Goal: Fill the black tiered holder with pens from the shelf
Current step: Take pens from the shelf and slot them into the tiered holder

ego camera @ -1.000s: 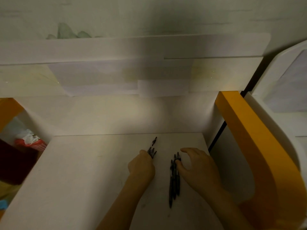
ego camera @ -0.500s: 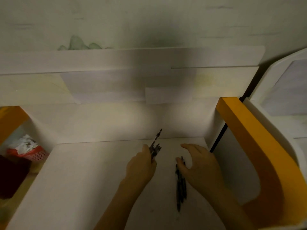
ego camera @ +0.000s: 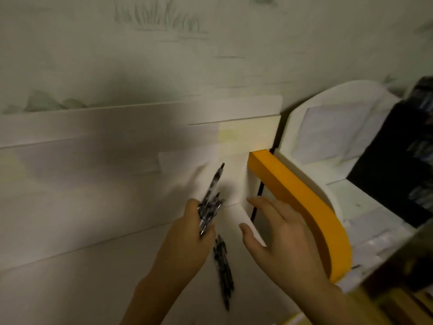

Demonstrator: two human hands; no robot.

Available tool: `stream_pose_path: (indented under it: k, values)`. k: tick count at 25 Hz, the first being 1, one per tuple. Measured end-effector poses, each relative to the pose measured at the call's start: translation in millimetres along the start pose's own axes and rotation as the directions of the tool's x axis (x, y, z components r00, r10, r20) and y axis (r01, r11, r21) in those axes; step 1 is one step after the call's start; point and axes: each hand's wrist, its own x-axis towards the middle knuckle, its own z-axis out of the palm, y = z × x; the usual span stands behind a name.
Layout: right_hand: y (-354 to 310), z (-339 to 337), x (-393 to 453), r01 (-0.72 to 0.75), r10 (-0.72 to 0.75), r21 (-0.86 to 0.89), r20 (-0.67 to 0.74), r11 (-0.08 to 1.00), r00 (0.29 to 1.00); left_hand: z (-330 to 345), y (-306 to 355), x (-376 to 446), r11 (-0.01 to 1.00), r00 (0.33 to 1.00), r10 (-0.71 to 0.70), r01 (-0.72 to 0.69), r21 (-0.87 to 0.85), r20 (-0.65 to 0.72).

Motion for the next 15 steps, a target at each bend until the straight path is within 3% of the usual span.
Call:
stream_pose_path:
  k: [9,15]
  values:
    - [112,-137,-51,-0.117,0.088,-0.076,-0.316,0.99,0.945,80,164,1,0.947,0.952,0.297,-0.284,-0.152,0.071]
    - [242,-238,-115,-0.277,0.199,-0.154,-0.39,0.949,0.899,214,295,-26,0.9,0.897,0.418,-0.387,-0.2,0.142]
